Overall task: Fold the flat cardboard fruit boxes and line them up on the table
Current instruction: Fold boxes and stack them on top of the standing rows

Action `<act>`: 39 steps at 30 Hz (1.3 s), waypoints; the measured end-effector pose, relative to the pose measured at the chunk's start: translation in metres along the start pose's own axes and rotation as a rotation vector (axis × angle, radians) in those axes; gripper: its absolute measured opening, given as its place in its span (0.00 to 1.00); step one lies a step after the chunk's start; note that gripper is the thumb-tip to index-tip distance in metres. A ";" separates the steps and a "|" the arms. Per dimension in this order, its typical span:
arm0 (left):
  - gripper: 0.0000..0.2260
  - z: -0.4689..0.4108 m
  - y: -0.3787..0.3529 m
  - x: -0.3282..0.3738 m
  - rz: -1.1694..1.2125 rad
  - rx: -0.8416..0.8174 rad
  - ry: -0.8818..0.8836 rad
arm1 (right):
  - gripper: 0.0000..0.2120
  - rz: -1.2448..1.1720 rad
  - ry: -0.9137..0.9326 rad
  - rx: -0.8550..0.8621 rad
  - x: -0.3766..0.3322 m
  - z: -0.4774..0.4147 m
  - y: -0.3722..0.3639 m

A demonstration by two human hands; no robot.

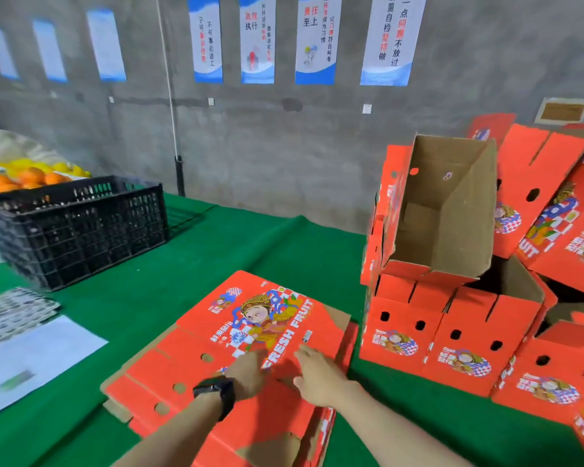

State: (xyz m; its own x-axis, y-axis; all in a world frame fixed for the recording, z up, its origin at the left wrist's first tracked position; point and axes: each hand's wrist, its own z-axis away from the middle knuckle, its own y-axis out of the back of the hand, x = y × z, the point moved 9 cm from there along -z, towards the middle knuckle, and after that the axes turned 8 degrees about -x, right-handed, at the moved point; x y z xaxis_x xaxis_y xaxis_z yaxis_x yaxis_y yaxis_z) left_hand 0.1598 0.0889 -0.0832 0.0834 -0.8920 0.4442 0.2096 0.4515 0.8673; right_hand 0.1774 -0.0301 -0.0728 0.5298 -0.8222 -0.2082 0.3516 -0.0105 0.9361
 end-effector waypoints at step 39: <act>0.07 0.162 0.220 0.078 -0.293 0.387 -0.187 | 0.19 -0.153 0.487 0.668 -0.083 0.165 0.128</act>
State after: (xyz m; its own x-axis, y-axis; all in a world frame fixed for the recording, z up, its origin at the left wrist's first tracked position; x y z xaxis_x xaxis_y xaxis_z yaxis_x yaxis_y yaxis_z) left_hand 0.0547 0.1215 0.1785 -0.1080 -0.9791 0.1724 -0.1801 0.1898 0.9652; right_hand 0.0511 -0.0566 0.1110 0.8413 -0.4483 -0.3021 -0.0027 -0.5624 0.8269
